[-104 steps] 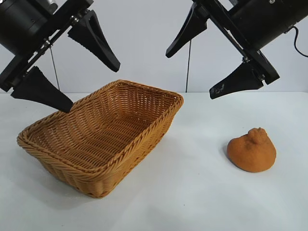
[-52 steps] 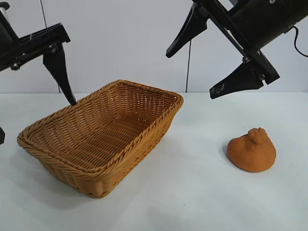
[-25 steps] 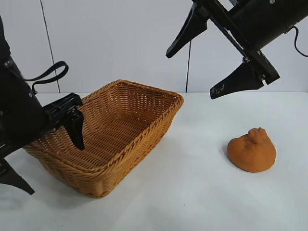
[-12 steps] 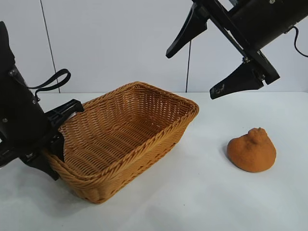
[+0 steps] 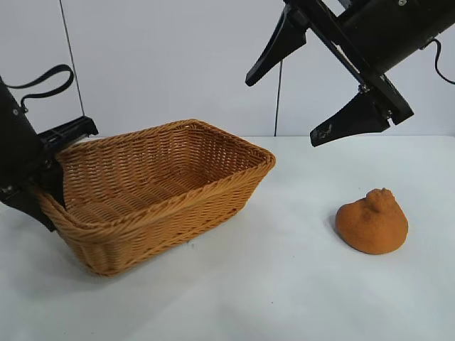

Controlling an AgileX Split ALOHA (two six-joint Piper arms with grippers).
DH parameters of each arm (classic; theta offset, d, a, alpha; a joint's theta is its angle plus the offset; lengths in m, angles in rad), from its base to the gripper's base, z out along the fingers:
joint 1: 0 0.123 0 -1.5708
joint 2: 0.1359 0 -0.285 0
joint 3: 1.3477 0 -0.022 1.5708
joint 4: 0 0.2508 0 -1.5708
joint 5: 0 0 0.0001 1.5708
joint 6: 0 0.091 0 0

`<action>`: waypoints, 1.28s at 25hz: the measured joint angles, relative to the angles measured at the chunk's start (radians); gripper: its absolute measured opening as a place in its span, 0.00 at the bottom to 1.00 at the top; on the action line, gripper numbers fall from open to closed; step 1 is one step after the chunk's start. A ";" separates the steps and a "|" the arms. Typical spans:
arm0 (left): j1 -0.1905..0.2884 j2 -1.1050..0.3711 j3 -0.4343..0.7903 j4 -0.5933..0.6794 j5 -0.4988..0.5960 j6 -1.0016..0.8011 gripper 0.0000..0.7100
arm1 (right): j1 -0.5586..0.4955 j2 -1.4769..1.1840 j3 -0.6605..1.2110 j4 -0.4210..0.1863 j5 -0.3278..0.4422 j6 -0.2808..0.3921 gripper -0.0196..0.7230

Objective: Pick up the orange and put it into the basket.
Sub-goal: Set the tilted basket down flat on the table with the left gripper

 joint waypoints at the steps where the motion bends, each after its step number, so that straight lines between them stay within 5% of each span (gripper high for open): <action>1: 0.012 0.000 -0.021 0.002 0.015 0.028 0.12 | 0.000 0.000 0.000 0.000 0.000 0.000 0.94; 20: 0.042 0.155 -0.220 -0.135 0.245 0.688 0.12 | 0.000 0.000 0.000 -0.007 0.000 0.000 0.94; 32: 0.042 0.216 -0.259 -0.137 0.234 0.771 0.12 | 0.000 0.000 0.000 -0.011 0.001 0.003 0.94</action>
